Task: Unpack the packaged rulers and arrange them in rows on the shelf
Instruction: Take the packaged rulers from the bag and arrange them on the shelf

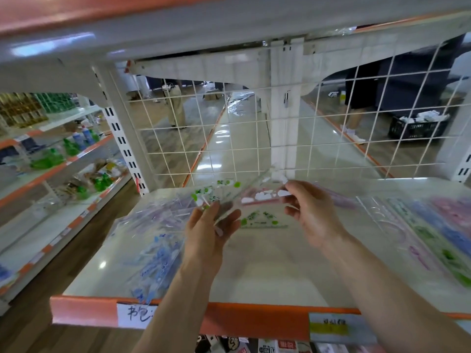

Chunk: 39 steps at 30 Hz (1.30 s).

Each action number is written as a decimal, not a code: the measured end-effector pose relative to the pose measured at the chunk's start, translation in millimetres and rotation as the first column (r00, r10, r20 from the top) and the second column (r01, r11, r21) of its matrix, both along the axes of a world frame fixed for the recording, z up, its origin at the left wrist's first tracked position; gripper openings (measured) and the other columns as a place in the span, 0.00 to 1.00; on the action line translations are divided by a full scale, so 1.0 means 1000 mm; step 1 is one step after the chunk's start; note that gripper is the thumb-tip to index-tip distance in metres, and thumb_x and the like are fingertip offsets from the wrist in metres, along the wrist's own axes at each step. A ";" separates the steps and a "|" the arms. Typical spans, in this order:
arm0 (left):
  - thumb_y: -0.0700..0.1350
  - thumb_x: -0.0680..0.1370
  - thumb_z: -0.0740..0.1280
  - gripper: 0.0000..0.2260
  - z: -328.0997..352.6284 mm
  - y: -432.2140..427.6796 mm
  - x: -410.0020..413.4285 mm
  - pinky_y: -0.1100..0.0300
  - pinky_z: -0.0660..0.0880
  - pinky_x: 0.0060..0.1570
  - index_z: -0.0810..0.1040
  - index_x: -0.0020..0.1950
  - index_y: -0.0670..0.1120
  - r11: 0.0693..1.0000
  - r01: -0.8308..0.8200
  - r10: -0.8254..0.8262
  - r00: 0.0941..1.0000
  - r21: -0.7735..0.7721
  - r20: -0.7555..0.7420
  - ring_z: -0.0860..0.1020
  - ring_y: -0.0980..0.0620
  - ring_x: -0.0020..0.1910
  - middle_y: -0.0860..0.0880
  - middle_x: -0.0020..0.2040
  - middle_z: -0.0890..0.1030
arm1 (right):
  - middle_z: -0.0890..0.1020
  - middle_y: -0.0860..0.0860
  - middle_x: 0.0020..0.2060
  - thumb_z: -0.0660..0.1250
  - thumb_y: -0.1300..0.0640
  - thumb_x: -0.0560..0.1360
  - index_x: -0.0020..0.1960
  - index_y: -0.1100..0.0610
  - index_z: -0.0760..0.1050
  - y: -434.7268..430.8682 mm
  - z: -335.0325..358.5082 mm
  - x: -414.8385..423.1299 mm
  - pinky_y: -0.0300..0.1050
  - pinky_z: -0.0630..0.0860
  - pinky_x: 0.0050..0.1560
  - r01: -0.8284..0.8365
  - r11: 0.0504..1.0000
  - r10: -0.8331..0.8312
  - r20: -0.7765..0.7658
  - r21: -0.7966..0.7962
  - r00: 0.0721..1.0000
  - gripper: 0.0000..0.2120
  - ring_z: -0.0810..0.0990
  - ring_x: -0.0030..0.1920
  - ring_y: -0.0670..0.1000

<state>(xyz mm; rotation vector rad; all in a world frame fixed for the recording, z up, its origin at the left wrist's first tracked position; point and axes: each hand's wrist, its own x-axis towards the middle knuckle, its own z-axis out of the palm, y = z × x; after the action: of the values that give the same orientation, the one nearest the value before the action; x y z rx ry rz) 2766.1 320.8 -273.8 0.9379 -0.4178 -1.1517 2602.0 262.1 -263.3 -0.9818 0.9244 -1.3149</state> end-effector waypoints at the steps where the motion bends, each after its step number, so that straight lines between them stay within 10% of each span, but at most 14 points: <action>1: 0.38 0.81 0.61 0.04 -0.001 0.000 0.001 0.59 0.80 0.31 0.74 0.51 0.39 1.000 -0.024 0.024 1.000 0.000 -0.017 0.84 0.47 0.35 0.42 0.44 0.84 | 0.81 0.48 0.31 0.67 0.61 0.75 0.39 0.55 0.78 -0.002 0.000 -0.003 0.39 0.74 0.35 0.063 0.998 -0.063 0.034 -0.005 0.997 0.07 0.78 0.32 0.44; 4: 0.37 0.81 0.59 0.06 -0.004 -0.002 0.003 0.58 0.80 0.33 0.74 0.55 0.38 0.999 -0.050 0.050 0.999 -0.011 0.005 0.84 0.47 0.37 0.42 0.45 0.84 | 0.80 0.48 0.31 0.69 0.62 0.74 0.41 0.56 0.78 -0.008 -0.005 -0.006 0.47 0.76 0.43 0.221 0.972 -0.215 0.083 -0.073 0.973 0.04 0.78 0.34 0.48; 6: 0.37 0.81 0.59 0.07 -0.005 -0.002 -0.001 0.56 0.81 0.34 0.74 0.56 0.37 1.000 -0.015 0.016 0.998 -0.020 0.060 0.84 0.45 0.39 0.41 0.46 0.84 | 0.81 0.50 0.35 0.70 0.61 0.73 0.43 0.58 0.77 -0.005 -0.008 -0.006 0.47 0.77 0.46 0.335 0.851 -0.374 -0.020 -0.404 0.927 0.02 0.79 0.38 0.51; 9: 0.37 0.82 0.57 0.08 -0.003 -0.001 -0.008 0.54 0.81 0.38 0.75 0.53 0.38 0.990 0.131 -0.127 0.986 -0.041 0.105 0.84 0.43 0.42 0.40 0.47 0.84 | 0.80 0.53 0.41 0.71 0.60 0.71 0.41 0.61 0.79 -0.003 -0.017 0.004 0.44 0.75 0.46 -0.020 0.410 -0.605 -0.289 -0.912 0.742 0.04 0.78 0.43 0.53; 12: 0.38 0.82 0.55 0.11 0.000 0.001 -0.010 0.53 0.80 0.39 0.76 0.55 0.37 0.970 0.229 -0.225 0.973 -0.086 0.060 0.83 0.45 0.44 0.39 0.48 0.83 | 0.81 0.52 0.46 0.69 0.54 0.71 0.44 0.58 0.80 0.006 -0.023 0.022 0.48 0.75 0.47 -0.342 0.315 -0.661 -0.463 -0.885 0.591 0.08 0.78 0.47 0.53; 17: 0.43 0.83 0.57 0.14 -0.001 0.000 -0.005 0.54 0.79 0.44 0.76 0.60 0.37 0.981 0.176 -0.171 0.983 -0.077 0.065 0.82 0.45 0.51 0.37 0.54 0.81 | 0.79 0.51 0.54 0.65 0.47 0.70 0.54 0.59 0.80 0.011 -0.031 0.026 0.44 0.75 0.55 -0.566 0.420 -0.550 -0.695 -0.710 0.464 0.19 0.74 0.54 0.51; 24: 0.41 0.81 0.60 0.09 -0.002 0.002 -0.009 0.52 0.80 0.44 0.77 0.57 0.40 0.984 0.174 -0.157 0.945 -0.036 0.287 0.83 0.44 0.44 0.42 0.50 0.84 | 0.80 0.54 0.55 0.72 0.65 0.66 0.53 0.59 0.80 0.004 -0.015 0.008 0.48 0.79 0.49 -0.464 0.473 -0.620 -0.657 -0.749 0.428 0.15 0.78 0.50 0.56; 32: 0.44 0.82 0.59 0.10 -0.002 -0.001 -0.012 0.53 0.81 0.40 0.79 0.54 0.41 0.989 0.148 -0.144 0.938 0.013 0.316 0.83 0.44 0.42 0.41 0.48 0.84 | 0.82 0.50 0.47 0.74 0.60 0.67 0.63 0.52 0.76 -0.001 -0.011 -0.027 0.50 0.78 0.45 -0.527 0.602 -0.580 -0.782 -0.600 0.228 0.24 0.77 0.49 0.55; 39: 0.44 0.82 0.58 0.10 -0.008 -0.004 -0.009 0.53 0.80 0.39 0.79 0.52 0.43 0.998 0.053 -0.055 0.924 0.016 0.379 0.84 0.46 0.40 0.44 0.43 0.85 | 0.80 0.50 0.56 0.66 0.56 0.75 0.59 0.49 0.78 -0.004 0.001 -0.089 0.44 0.69 0.52 -0.305 0.896 -0.337 -0.941 -0.323 0.007 0.13 0.73 0.56 0.54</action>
<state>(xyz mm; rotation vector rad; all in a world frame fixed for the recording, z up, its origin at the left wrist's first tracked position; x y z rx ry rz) 2756.6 316.4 -281.4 1.1650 -0.7581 -1.0194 2513.0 257.6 -262.4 -2.5250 1.7374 -0.5607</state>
